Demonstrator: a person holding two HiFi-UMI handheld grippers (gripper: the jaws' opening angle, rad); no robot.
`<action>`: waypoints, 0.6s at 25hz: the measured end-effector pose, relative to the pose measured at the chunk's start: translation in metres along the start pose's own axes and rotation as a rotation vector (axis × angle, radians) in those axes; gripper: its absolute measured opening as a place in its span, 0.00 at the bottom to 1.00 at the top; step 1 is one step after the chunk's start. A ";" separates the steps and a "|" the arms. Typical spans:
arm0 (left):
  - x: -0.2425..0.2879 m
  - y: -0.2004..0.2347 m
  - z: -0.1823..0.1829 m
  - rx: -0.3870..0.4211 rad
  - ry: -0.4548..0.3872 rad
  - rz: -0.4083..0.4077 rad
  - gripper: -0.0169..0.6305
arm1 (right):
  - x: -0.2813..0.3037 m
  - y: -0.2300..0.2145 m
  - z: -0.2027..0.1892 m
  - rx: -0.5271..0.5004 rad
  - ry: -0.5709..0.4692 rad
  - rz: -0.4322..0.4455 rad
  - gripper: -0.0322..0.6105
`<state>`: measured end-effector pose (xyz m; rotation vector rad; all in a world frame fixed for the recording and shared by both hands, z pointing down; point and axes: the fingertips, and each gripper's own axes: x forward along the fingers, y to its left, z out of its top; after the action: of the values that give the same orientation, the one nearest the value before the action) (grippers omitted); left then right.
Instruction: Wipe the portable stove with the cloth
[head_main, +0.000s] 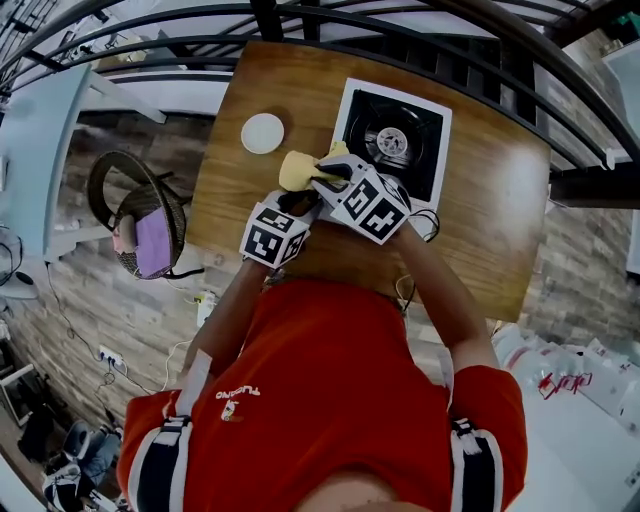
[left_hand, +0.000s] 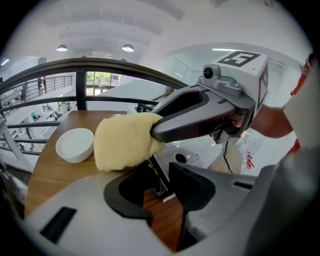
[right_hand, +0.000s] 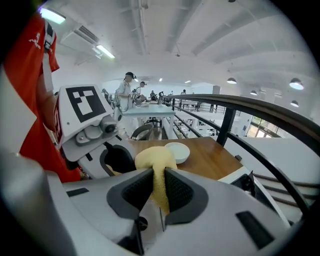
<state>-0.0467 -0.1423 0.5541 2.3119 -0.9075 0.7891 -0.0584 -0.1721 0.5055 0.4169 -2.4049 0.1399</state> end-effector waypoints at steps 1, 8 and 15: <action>0.000 0.000 0.000 0.001 -0.002 0.001 0.22 | -0.002 0.002 0.003 0.014 -0.021 0.002 0.18; -0.002 0.001 0.003 0.021 -0.021 0.026 0.22 | -0.027 0.005 0.026 0.113 -0.205 -0.040 0.18; -0.021 0.000 0.030 0.033 -0.152 0.044 0.22 | -0.080 -0.011 0.051 0.218 -0.410 -0.166 0.18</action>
<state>-0.0495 -0.1528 0.5188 2.4145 -1.0217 0.6573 -0.0286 -0.1722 0.4145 0.8101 -2.7506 0.2649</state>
